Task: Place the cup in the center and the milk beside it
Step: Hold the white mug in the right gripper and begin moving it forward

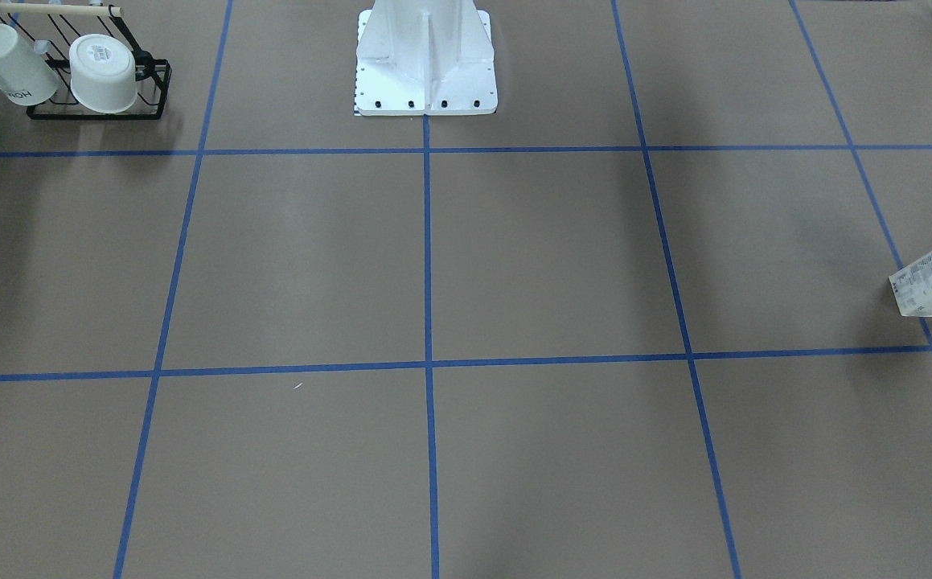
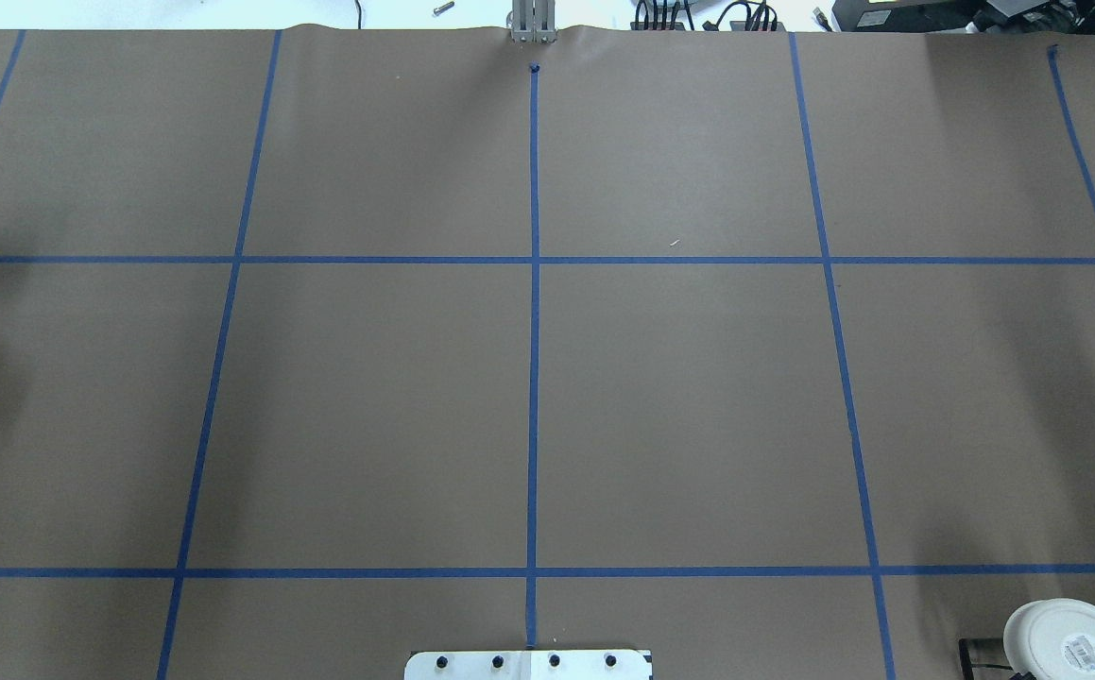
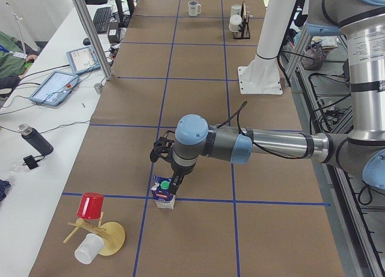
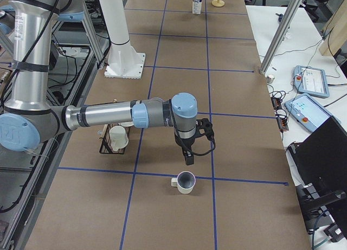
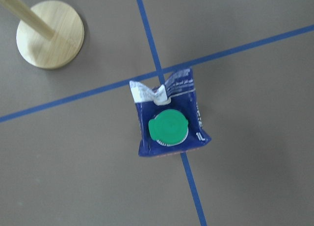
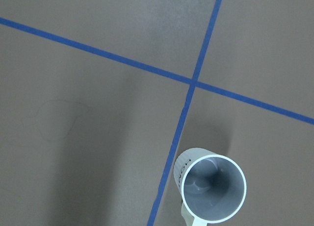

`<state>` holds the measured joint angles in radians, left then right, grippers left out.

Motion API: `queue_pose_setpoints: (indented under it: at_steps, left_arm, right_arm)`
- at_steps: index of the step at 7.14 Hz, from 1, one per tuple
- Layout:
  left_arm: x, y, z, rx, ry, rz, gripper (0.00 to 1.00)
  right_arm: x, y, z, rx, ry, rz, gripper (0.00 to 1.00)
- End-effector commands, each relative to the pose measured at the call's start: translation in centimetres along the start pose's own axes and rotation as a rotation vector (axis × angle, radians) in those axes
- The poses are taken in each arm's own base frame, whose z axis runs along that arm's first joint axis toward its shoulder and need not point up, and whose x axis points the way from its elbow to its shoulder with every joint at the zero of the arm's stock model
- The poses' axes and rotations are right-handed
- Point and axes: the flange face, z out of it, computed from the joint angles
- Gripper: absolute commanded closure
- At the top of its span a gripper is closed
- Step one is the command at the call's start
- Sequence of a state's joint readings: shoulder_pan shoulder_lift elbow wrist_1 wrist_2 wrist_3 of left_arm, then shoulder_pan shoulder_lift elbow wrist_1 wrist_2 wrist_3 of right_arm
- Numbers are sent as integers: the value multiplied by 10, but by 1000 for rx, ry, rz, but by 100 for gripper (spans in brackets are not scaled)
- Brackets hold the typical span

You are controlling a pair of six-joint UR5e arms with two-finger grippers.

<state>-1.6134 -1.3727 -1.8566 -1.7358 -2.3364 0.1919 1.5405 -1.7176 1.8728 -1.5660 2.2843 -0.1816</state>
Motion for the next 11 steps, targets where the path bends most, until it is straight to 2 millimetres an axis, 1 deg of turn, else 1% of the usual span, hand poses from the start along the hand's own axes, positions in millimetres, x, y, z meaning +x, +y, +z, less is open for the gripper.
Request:
queue_pose_setpoints:
  at_steps: [1, 2, 3, 4, 5, 6, 7, 8, 9, 10, 11]
  left_arm:
    - [2, -35, -10, 131, -29, 109, 1]
    - [-5, -43, -4, 132, -18, 30, 1]
    - [-2, -45, -6, 140, -16, 12, 1]
    - [-1, -45, -8, 144, -16, 14, 1]
    - [-1, -45, -7, 142, -15, 14, 1]
    - [0, -45, -9, 145, -16, 15, 1]
    - [0, -45, -8, 144, -15, 16, 1]
    - [0, -45, -9, 150, -17, 19, 1]
    - [1, -45, -10, 156, -17, 25, 1]
    - [1, -45, -9, 156, -17, 28, 1]
    - [1, -45, -10, 157, -18, 27, 1]
  right_arm:
    - [5, -19, 7, 78, -16, -60, 0]
    - [11, -13, 20, 80, -63, -67, 0]
    - [22, -12, 37, 107, -68, -87, 0]
    - [25, -7, 58, 89, -80, 8, 0]
    - [14, -2, 79, 63, -82, 50, 0]
    - [9, 9, 98, 31, -37, 70, 1]
    - [6, 20, 110, 16, -14, 69, 1]
    - [8, 33, 117, 7, 7, 66, 2]
    - [6, 33, 125, -10, 36, 53, 7]
    - [6, 36, 136, -27, 49, 40, 19]
    - [10, 41, 147, -31, 49, 32, 47]
